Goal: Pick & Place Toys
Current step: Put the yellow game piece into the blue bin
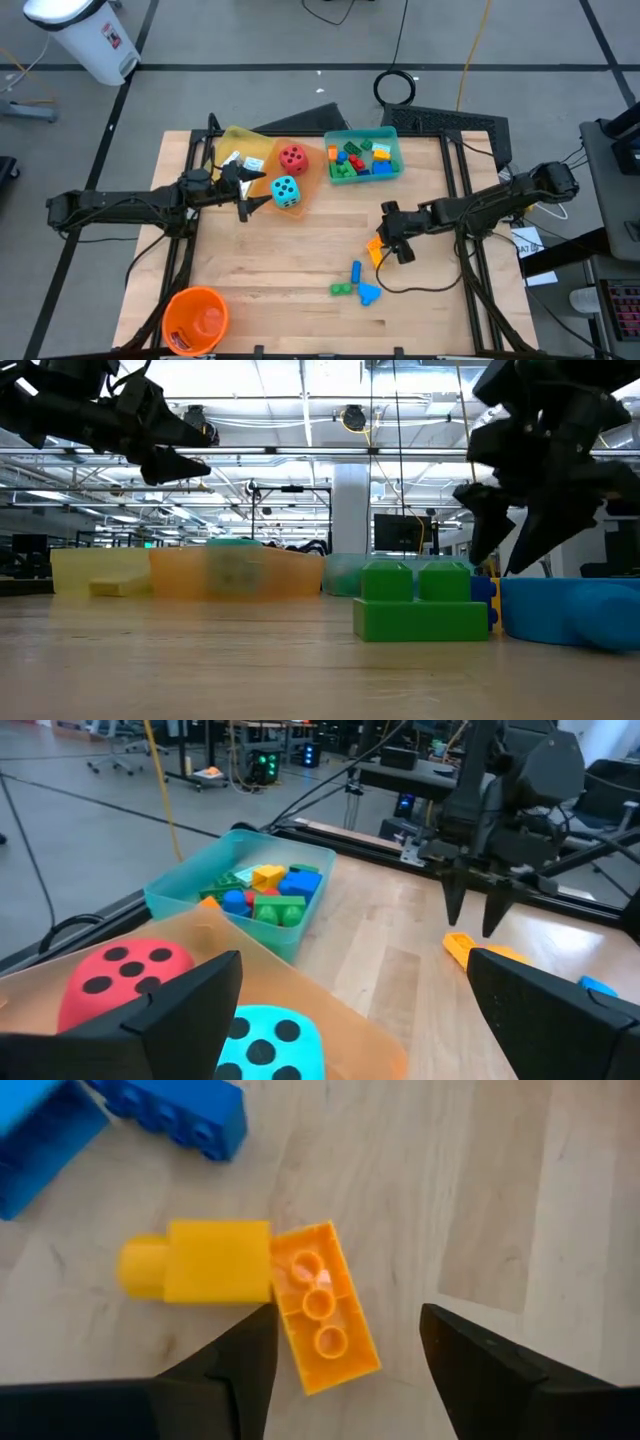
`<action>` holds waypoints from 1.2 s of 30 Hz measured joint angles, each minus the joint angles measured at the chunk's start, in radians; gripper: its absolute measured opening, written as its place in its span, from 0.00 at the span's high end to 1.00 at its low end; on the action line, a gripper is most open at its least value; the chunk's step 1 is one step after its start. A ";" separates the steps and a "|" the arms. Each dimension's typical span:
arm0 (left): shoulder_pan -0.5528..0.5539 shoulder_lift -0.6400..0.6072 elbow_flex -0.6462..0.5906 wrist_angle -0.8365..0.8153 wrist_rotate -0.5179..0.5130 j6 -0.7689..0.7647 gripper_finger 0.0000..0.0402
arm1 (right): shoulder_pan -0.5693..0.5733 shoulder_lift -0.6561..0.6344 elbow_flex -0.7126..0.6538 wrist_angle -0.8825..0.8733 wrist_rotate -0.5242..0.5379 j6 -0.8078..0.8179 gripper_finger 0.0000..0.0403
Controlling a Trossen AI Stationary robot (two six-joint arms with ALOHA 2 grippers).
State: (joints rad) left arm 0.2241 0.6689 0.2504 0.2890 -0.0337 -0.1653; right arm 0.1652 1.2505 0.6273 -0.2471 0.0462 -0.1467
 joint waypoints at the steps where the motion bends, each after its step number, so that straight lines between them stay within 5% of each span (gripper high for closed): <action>1: 0.000 0.000 0.000 0.000 -0.006 -0.002 0.02 | -0.007 0.010 0.000 0.001 -0.007 0.000 0.46; 12: 0.000 0.000 0.000 -0.002 -0.021 -0.004 0.02 | -0.022 0.150 0.000 0.099 -0.099 -0.077 0.40; 22: 0.000 0.000 0.000 -0.002 -0.021 -0.004 0.02 | -0.046 0.191 0.000 0.112 -0.117 -0.086 0.63; 27: 0.000 0.000 0.000 -0.002 -0.021 -0.004 0.02 | -0.048 0.144 0.001 0.115 -0.091 -0.087 0.77; 36: 0.000 0.000 0.000 -0.001 -0.021 -0.004 0.02 | -0.092 -0.053 0.001 0.146 0.052 -0.078 0.74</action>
State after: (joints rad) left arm 0.2241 0.6693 0.2504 0.2878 -0.0544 -0.1688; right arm 0.0733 1.1974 0.6282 -0.1011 0.0982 -0.2250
